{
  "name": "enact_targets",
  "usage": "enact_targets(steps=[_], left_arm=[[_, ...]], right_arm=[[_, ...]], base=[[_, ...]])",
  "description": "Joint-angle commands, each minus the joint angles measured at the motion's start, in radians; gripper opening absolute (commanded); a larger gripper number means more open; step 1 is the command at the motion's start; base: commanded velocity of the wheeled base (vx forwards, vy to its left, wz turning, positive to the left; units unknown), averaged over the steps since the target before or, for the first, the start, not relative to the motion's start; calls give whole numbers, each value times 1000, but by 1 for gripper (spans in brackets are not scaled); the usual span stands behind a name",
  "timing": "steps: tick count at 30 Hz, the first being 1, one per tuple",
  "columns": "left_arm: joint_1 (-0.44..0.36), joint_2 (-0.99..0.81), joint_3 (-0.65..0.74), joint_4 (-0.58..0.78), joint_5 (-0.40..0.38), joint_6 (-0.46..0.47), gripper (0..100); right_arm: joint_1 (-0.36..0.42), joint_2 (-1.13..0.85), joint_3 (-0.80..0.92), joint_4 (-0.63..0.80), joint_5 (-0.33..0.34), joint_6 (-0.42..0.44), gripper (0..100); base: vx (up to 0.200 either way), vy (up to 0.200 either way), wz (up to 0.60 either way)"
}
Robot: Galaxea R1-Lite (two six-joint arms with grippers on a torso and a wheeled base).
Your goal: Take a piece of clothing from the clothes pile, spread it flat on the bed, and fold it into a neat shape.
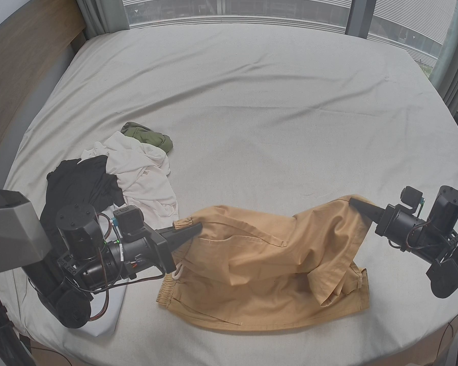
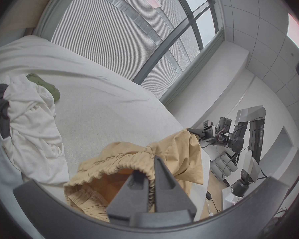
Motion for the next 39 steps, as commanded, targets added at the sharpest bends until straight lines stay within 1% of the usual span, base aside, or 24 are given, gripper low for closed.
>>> enact_targets(steps=[1, 14, 18, 24, 31, 39], left_arm=[[7, -21, 0, -2, 0, 0, 0], [31, -23, -17, -4, -1, 0, 0], [45, -24, -33, -4, -1, 0, 0], [56, -26, -39, -4, -1, 0, 0], [79, -63, -42, -2, -1, -5, 0], [97, -66, -42, -4, -1, -3, 0]], right_arm=[[0, -24, 0, 0, 1, -1, 0], [-21, -86, -23, 0, 20, 18, 0], [-35, -108, -30, 0, 49, 24, 0], [-38, -111, -36, 0, 50, 24, 0], [-58, -116, -46, 0, 60, 24, 0], [-74, -122, -69, 1, 60, 22, 0]], base=[[0, 0, 0], [0, 0, 0], [0, 0, 0], [0, 0, 0], [0, 0, 0], [0, 0, 0]])
